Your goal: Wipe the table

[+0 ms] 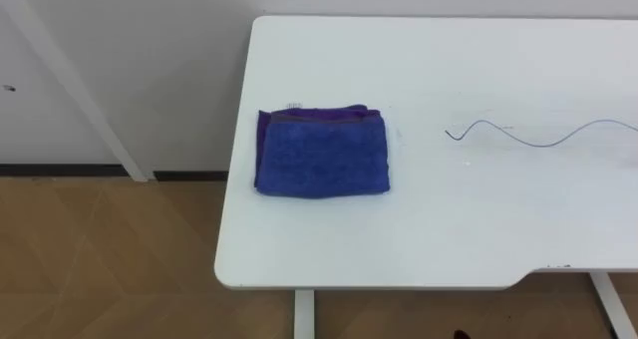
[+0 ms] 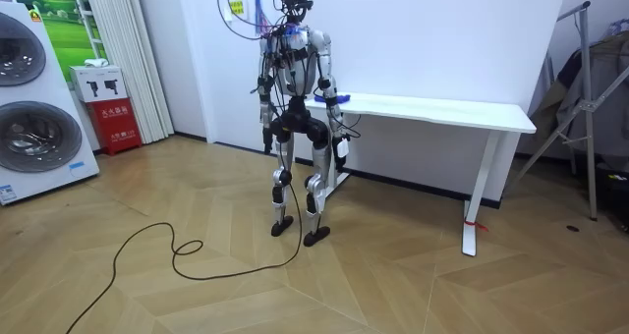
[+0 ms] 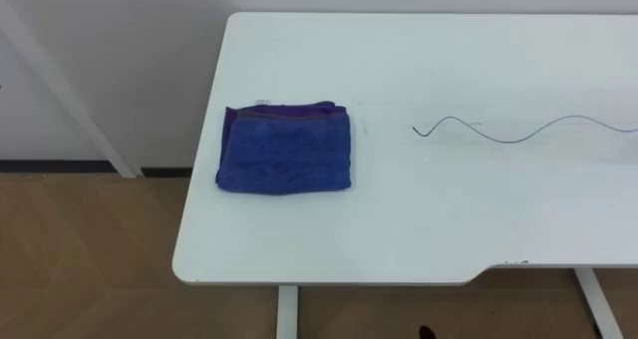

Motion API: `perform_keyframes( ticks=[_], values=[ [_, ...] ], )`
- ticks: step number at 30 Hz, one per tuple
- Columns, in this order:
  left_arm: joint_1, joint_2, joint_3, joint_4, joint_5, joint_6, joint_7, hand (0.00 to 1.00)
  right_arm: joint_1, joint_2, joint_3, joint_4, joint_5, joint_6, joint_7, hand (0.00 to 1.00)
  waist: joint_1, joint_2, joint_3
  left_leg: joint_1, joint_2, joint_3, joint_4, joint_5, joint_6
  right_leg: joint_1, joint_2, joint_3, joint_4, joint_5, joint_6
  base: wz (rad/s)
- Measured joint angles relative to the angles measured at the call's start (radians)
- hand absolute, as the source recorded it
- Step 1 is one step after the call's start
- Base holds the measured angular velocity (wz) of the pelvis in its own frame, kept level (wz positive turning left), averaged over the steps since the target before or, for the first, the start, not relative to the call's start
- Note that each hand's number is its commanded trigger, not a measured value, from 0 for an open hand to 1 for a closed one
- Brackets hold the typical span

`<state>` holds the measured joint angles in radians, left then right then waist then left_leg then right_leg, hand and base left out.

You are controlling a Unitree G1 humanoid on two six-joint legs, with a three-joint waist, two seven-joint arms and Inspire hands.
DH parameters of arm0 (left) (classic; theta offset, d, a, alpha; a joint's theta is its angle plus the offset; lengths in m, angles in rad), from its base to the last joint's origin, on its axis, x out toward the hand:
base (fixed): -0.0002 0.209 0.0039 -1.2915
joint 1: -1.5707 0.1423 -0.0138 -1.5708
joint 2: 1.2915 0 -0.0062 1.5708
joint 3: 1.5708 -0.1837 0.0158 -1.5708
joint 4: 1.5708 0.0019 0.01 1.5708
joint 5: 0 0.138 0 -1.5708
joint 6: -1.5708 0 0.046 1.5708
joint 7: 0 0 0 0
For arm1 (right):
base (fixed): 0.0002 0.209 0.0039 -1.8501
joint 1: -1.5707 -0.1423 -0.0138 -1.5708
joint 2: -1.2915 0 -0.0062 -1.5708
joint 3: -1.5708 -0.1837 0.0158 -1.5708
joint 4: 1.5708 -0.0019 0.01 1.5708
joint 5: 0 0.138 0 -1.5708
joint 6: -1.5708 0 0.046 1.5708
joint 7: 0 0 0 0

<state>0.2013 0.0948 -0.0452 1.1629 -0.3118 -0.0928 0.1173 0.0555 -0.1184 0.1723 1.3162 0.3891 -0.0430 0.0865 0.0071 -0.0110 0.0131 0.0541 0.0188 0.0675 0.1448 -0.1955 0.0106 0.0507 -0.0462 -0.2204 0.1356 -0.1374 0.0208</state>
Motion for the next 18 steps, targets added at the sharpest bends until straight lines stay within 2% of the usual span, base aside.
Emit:
perform_keyframes(
  ticks=[18],
  values=[
    [-0.008,-0.001,0.017,0.008,0.001,0.0,0.0,0.0,0.005,0.0,-0.009,0.007,0.014,0.001,0.0,0.0,0.003,0.007,-0.0027,0.005,0.001,0.002,-0.001,0.0,0.0,0.003,0.001,-0.003,0.001,0.0,0.0,0.0]
  ],
)
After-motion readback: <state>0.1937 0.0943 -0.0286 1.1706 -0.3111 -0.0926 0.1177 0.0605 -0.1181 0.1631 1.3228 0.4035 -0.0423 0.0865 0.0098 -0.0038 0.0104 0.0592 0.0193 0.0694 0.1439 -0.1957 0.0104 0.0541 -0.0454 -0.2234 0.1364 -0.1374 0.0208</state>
